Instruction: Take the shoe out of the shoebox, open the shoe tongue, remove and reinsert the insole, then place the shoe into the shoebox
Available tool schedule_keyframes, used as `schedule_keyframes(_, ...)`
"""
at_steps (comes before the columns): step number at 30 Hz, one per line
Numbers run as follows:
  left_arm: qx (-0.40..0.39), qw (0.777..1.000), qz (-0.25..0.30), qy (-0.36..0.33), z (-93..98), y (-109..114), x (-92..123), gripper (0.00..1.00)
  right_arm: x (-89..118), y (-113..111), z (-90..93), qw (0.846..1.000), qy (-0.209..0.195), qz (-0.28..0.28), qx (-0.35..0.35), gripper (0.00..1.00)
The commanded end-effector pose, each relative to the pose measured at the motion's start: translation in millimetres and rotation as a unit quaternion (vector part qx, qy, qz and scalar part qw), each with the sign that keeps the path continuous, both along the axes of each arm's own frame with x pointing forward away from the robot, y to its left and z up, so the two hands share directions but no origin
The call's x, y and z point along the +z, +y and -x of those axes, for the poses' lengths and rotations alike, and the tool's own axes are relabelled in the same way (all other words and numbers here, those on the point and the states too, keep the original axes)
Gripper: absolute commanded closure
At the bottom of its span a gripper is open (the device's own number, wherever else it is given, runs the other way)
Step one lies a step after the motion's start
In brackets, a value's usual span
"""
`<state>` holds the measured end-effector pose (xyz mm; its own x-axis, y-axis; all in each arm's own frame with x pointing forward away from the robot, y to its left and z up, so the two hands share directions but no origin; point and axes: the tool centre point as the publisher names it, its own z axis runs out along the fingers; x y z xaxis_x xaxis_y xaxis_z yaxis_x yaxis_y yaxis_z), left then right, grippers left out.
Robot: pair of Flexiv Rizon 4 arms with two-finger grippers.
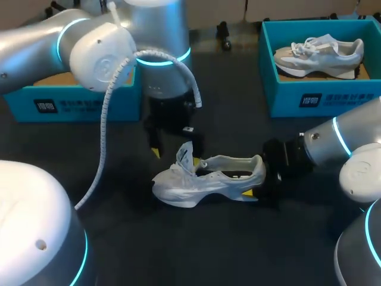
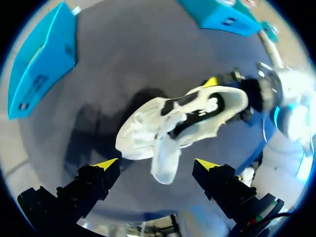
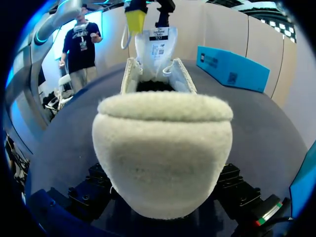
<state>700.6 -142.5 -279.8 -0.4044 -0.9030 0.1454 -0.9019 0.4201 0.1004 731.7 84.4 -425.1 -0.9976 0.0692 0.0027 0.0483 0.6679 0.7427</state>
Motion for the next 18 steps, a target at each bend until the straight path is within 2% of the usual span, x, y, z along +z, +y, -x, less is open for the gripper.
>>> schedule_keyframes(1,-0.103,0.992,0.044,-0.057,2.9,0,9,0.0,-2,2,-0.3,1.0,-0.001,0.002,-0.001,1.0)
schedule_keyframes(4,-0.182,0.979,0.054,-0.072,2.7,-6,14,0.0,-2,2,-0.3,1.0,-0.001,0.002,-0.001,1.0)
schedule_keyframes(8,-0.247,0.962,0.067,-0.097,1.5,-11,23,0.0,-2,2,-0.3,1.0,-0.001,0.002,-0.001,1.0)
schedule_keyframes(14,-0.323,0.935,0.076,-0.124,-0.3,-26,30,0.0,-2,2,-0.3,1.0,-0.001,0.002,-0.001,1.0)
schedule_keyframes(18,-0.333,0.932,0.063,-0.125,-0.2,-29,32,0.0,-2,2,-0.3,1.0,-0.001,0.002,-0.001,1.0)
